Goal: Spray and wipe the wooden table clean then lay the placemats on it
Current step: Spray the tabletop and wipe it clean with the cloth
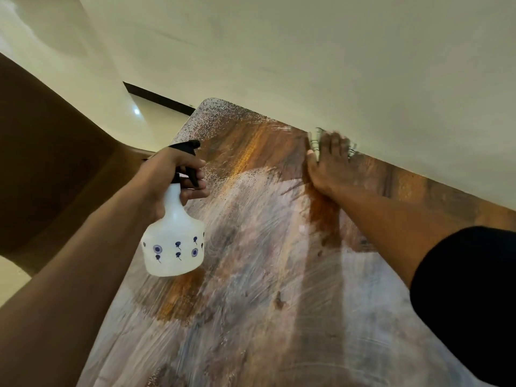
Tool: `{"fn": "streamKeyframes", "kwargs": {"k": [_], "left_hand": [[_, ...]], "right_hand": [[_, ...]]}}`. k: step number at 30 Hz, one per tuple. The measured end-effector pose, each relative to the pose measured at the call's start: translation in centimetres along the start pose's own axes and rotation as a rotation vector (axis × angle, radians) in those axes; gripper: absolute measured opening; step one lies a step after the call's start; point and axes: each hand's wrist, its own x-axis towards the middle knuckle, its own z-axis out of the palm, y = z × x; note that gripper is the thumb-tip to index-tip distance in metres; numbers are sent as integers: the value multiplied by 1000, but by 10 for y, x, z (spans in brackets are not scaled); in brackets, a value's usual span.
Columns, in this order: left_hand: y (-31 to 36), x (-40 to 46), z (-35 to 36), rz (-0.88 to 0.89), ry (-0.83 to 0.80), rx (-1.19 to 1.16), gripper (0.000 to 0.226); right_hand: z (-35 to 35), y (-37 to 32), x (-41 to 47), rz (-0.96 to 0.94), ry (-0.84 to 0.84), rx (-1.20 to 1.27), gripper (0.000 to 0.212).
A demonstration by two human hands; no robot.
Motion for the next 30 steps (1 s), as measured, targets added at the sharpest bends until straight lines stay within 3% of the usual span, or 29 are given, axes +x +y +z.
{"fn": "streamKeyframes", "kwargs": {"k": [3,6,8,17,21,25,30], "left_hand": [[-1,-1,1,-2,-12,-44,8],[-1,-2,-5,-6,-13,-47,9],[1,1,-14,-17,-4,-23,13],[2,2,-42,9,74,-75,5],[1,6,-44,7,90,-145,8],[-3,11,-45,-25,89,-101,12],[-5,18,-44,14,77,-164,9]], "right_hand": [[-4,19,-5,146,16,50,74],[-3,-7,2,276,37,100,74],[0,-35,10,260,25,109,74],[23,-190,10,-481,-84,-52,73],[35,-218,2,-764,-127,-136,73],[24,-209,28,-722,-149,-111,72],[11,-191,70,-401,-95,-74,74]]}}
